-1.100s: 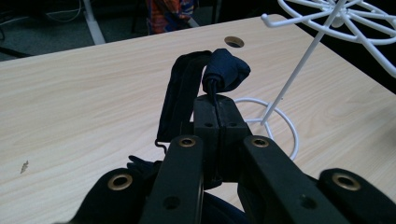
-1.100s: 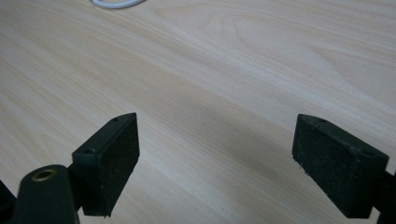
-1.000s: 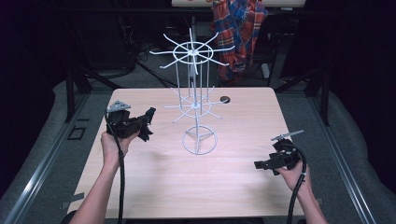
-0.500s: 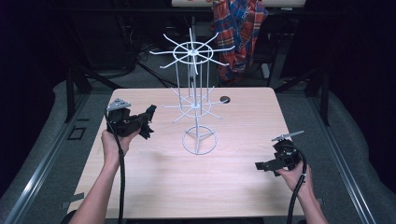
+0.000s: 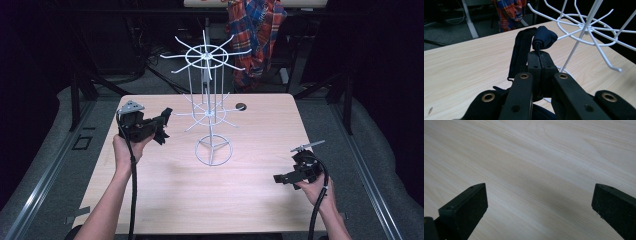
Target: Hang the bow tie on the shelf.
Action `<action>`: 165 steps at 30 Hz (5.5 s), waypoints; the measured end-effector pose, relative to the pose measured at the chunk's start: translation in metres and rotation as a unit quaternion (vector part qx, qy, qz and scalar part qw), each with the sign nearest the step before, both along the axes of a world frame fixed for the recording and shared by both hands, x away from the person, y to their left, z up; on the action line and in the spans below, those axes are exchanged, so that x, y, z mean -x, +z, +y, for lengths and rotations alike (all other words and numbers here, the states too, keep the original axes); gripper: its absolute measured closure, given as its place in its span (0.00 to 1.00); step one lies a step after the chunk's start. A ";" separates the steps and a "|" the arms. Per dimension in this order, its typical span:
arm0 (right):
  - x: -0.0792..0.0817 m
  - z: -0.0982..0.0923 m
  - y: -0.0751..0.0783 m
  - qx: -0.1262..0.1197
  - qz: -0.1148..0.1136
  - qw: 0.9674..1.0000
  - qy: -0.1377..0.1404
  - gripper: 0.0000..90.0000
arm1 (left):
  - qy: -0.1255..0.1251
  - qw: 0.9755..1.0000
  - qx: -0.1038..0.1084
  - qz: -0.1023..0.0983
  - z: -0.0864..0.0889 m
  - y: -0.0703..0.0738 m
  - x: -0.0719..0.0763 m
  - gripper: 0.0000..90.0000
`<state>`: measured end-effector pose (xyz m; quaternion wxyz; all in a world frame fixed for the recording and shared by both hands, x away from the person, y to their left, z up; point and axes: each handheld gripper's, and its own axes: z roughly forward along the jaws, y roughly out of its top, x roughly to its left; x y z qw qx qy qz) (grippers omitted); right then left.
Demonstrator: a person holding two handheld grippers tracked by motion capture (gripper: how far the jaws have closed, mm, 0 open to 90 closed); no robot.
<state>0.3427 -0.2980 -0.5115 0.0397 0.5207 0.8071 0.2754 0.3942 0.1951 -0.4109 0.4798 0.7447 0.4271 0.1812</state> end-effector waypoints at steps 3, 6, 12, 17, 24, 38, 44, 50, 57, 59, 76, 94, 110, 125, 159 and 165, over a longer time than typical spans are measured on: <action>0.000 -0.001 0.000 -0.003 0.002 1.000 -0.002 0.00 | -0.006 1.000 0.000 -0.003 -0.004 0.000 0.000 0.99; 0.000 -0.002 0.001 -0.003 0.001 1.000 0.001 0.00 | -0.012 1.000 0.002 -0.004 -0.006 0.001 -0.001 0.99; 0.000 -0.002 0.001 -0.007 0.004 1.000 -0.001 0.00 | -0.019 1.000 0.004 -0.007 -0.013 0.001 -0.002 0.99; 0.001 -0.002 0.000 -0.007 0.003 1.000 -0.004 0.00 | -0.030 1.000 0.003 -0.006 -0.018 0.000 -0.003 0.99; 0.001 -0.002 0.000 -0.012 0.002 1.000 -0.011 0.00 | -0.044 0.999 0.001 -0.006 -0.027 -0.003 -0.004 0.99; 0.001 -0.003 0.000 -0.010 0.007 1.000 -0.004 0.00 | -0.071 0.997 0.003 0.007 -0.036 -0.011 -0.011 0.99; 0.001 -0.003 -0.001 -0.009 0.010 1.000 -0.002 0.00 | -0.073 0.997 0.007 0.011 -0.036 -0.018 -0.012 0.99; 0.001 -0.003 -0.001 -0.009 0.010 1.000 -0.005 0.00 | -0.074 0.997 0.018 0.016 -0.037 -0.027 -0.013 0.99; 0.000 -0.002 -0.002 -0.012 0.011 1.000 0.001 0.00 | -0.080 0.997 0.016 0.018 -0.040 -0.032 -0.015 0.99; -0.001 -0.003 -0.003 -0.016 0.014 1.000 0.004 0.00 | -0.079 0.997 0.018 0.021 -0.040 -0.034 -0.014 0.99; 0.000 -0.003 -0.003 -0.017 0.016 1.000 0.002 0.00 | -0.073 0.997 0.025 0.026 -0.044 -0.050 -0.019 0.99; 0.001 -0.001 -0.003 -0.011 0.019 1.000 0.006 0.01 | -0.075 0.996 0.021 0.036 -0.045 -0.057 -0.020 0.92; 0.002 0.000 -0.002 -0.012 0.011 1.000 -0.002 0.02 | -0.059 0.997 -0.010 0.059 -0.039 -0.056 -0.018 0.40; 0.002 -0.002 0.000 -0.002 0.016 1.000 0.002 0.02 | -0.006 0.994 -0.083 0.069 -0.008 -0.044 -0.006 0.17; 0.003 -0.001 -0.001 0.004 0.021 1.000 0.006 0.03 | 0.016 0.972 -0.150 0.179 0.049 -0.068 0.067 0.00; 0.003 -0.001 -0.002 -0.004 0.022 1.000 0.011 0.03 | 0.020 0.965 -0.167 0.200 0.055 -0.084 0.079 0.00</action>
